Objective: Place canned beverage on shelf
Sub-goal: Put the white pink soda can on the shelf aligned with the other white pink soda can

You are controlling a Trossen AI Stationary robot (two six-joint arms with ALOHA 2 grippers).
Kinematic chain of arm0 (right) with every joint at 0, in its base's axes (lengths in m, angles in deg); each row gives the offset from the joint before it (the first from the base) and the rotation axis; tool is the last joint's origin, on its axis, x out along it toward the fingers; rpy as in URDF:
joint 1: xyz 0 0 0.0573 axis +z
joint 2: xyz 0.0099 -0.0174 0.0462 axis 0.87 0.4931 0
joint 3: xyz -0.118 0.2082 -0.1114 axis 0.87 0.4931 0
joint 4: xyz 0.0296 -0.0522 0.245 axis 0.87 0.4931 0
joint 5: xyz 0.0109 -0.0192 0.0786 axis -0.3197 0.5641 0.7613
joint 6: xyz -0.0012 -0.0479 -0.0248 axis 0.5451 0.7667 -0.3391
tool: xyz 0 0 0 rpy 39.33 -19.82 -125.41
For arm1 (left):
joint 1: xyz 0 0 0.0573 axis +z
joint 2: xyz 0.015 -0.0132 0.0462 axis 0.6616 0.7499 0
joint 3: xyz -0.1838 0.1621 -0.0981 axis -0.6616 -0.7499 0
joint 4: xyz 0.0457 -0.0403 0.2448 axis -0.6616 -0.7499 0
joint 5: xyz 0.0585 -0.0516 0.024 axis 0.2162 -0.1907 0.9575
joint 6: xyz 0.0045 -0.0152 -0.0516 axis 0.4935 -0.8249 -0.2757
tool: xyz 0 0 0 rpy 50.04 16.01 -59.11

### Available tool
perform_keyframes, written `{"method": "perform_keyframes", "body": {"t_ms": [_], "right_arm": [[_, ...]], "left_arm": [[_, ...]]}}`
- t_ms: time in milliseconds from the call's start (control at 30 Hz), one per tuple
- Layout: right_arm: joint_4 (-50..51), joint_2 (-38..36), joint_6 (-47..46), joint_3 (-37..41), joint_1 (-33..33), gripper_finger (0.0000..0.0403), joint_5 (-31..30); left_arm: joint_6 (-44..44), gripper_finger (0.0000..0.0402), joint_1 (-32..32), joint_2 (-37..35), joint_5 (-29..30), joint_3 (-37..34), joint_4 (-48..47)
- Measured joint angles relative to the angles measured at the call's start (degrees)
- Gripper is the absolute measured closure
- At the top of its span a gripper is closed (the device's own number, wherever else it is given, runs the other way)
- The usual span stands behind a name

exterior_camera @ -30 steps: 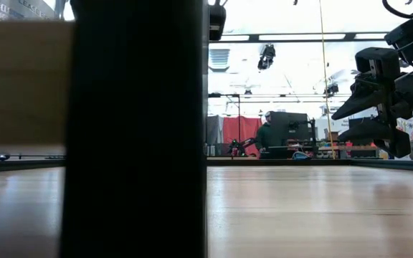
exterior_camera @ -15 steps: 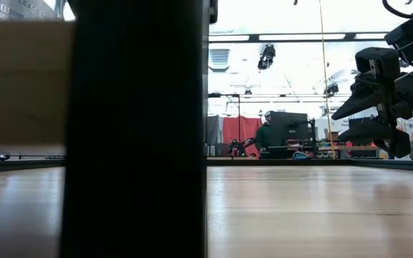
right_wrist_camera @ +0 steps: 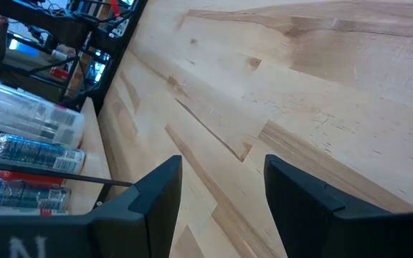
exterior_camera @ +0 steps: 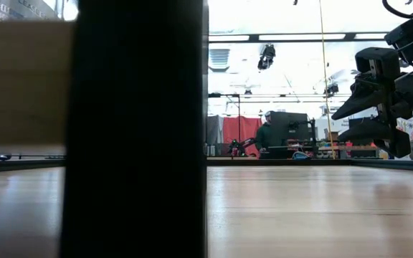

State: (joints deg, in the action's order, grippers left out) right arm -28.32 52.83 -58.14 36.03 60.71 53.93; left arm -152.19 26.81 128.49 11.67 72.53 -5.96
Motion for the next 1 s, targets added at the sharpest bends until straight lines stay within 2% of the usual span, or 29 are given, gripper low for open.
{"method": "perform_keyframes", "body": {"t_ms": [200, 433, 1000], "right_arm": [[0.0, 0.0, 0.0, 0.0, 0.0, 0.0220, 0.0], [0.0, 0.0, 0.0, 0.0, 0.0, 0.0220, 0.0], [0.0, 0.0, 0.0, 0.0, 0.0, 0.0220, 0.0]], "left_arm": [[-0.7, 0.0152, -4.5, 0.0, 1.4, 2.0, -3.5], [0.6, 0.0155, -6.2, 0.0, 2.4, 1.1, -0.2], [1.7, 0.0155, -8.9, 2.0, -4.1, -0.1, 3.0]]}}
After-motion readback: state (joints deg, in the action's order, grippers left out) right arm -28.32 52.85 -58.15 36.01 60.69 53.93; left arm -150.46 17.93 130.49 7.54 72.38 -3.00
